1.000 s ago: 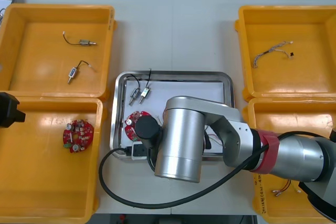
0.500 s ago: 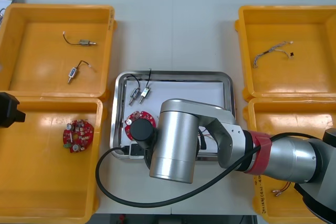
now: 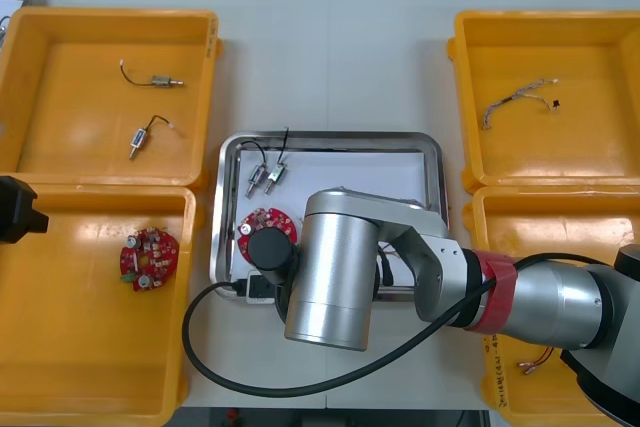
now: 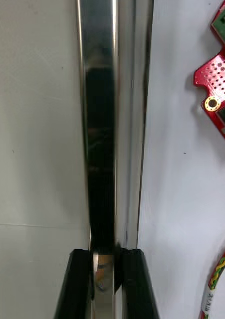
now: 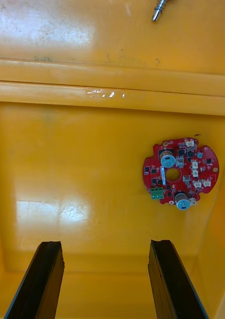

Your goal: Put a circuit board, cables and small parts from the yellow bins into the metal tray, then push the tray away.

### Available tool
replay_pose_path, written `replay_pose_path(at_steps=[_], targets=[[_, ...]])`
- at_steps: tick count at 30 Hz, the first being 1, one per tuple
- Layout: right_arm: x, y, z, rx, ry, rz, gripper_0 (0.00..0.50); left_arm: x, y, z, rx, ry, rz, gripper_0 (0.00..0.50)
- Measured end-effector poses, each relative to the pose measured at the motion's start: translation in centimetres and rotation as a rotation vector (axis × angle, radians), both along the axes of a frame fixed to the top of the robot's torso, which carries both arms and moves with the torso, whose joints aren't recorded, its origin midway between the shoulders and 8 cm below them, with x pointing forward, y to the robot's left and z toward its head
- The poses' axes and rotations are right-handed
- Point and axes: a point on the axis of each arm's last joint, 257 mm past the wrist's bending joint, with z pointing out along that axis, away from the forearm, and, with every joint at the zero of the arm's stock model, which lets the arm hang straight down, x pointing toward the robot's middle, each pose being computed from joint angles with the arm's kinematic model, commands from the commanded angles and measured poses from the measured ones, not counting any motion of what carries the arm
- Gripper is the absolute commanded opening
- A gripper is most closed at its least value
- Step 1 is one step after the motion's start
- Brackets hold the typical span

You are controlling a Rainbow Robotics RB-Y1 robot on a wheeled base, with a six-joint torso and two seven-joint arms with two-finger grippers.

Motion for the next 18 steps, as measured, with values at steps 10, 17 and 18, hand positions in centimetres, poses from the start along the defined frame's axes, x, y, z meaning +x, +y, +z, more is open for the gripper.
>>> replay_pose_path(at_steps=[10,17,18], targets=[[0.7,-0.1,0.3,-0.002,-0.029,-0.003,0.0,0.0,0.0,0.0,0.0,0.0,0.0,0.5],[1.7,0.1,1.2,-0.004,-0.062,0.001,0.0,0.0,0.0,0.0,0.0,0.0,0.0,0.5],[1.8,0.2,1.4,-0.004,-0.067,0.003,0.0,0.0,0.0,0.0,0.0,0.0,0.0,0.5]])
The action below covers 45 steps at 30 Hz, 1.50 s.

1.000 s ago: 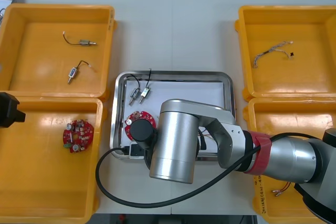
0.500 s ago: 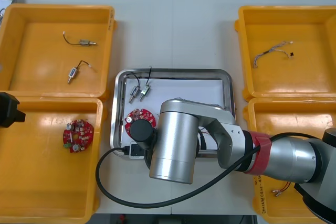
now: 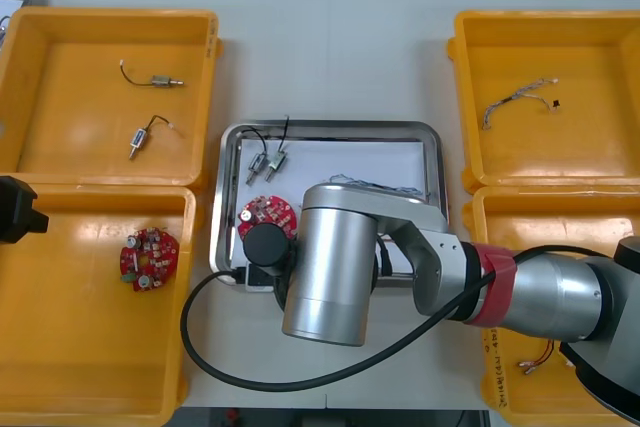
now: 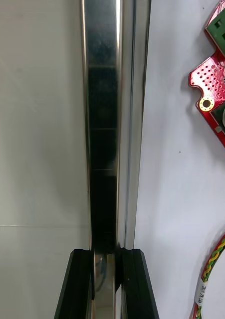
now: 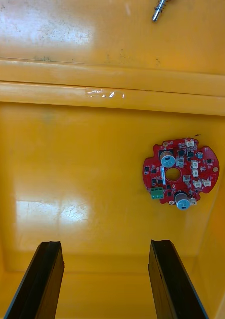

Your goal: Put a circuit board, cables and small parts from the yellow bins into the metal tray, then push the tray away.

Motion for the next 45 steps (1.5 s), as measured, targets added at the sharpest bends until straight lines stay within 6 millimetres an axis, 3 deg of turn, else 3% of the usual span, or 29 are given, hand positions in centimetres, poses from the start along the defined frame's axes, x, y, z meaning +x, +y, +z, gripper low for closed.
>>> replay_pose_path(at_steps=[12,45], targets=[[1.6,0.8,1.6,0.006,-0.026,0.017,0.0,0.0,0.0,0.0,0.0,0.0,0.0,0.5],[8.9,-0.1,5.6,-0.038,-0.139,-0.024,0.0,0.0,0.0,0.0,0.0,0.0,-0.001,0.5]])
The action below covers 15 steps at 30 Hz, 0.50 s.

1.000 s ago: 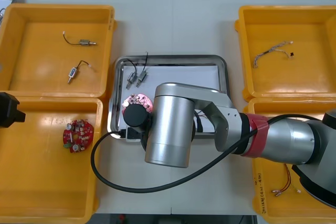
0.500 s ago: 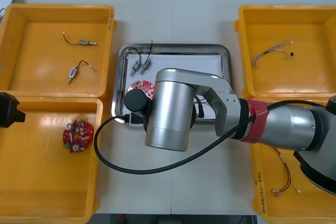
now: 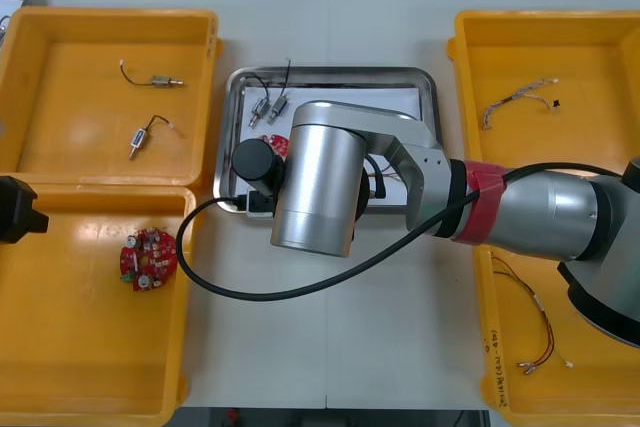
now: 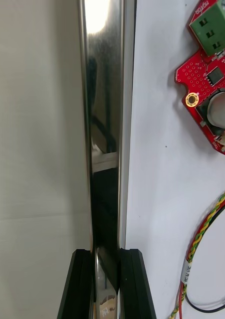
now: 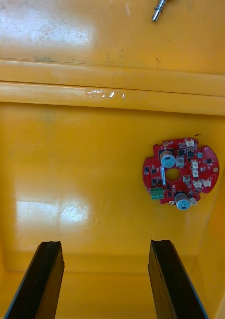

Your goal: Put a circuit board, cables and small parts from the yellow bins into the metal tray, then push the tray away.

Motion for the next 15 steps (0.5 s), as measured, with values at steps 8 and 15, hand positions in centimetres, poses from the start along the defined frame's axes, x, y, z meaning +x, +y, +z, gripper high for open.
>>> replay_pose_path(at_steps=[8,15], targets=[[1.2,0.3,0.9,0.007,-0.009,-0.007,0.0,0.0,0.0,0.0,0.0,0.0,0.0,0.5],[2.4,0.3,1.6,0.008,-0.029,-0.009,0.0,0.0,0.0,0.0,0.0,0.0,0.0,0.5]])
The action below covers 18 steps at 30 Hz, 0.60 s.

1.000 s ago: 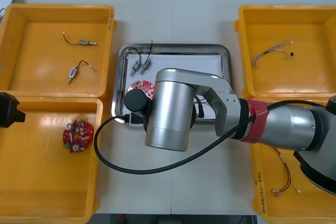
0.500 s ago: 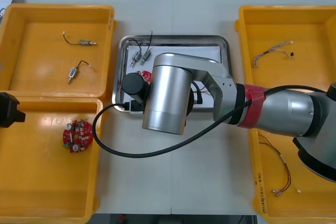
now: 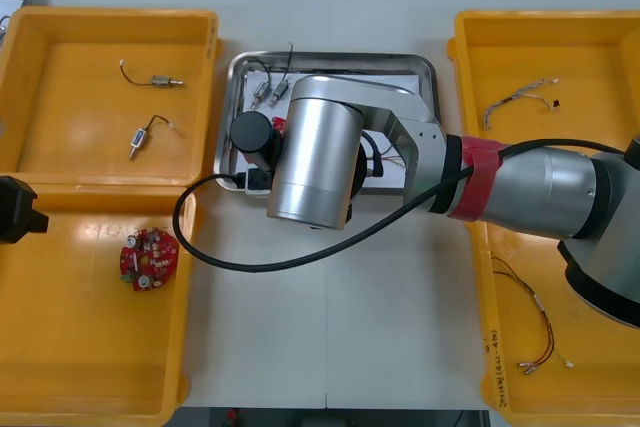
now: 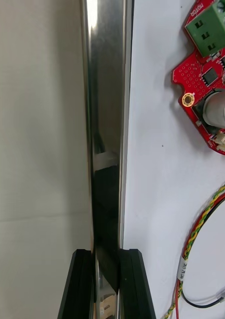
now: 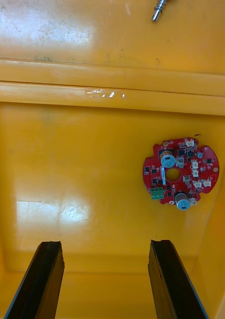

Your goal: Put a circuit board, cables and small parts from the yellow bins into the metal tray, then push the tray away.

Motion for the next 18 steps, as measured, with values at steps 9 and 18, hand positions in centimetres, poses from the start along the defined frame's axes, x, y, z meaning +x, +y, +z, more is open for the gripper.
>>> replay_pose_path(at_steps=[9,18], targets=[[1.1,0.1,0.5,-0.007,-0.016,0.021,0.0,0.0,0.0,0.0,0.0,0.0,0.0,0.5],[2.4,0.1,0.6,0.008,-0.031,0.01,0.0,0.0,0.0,0.0,0.0,0.0,-0.001,0.5]])
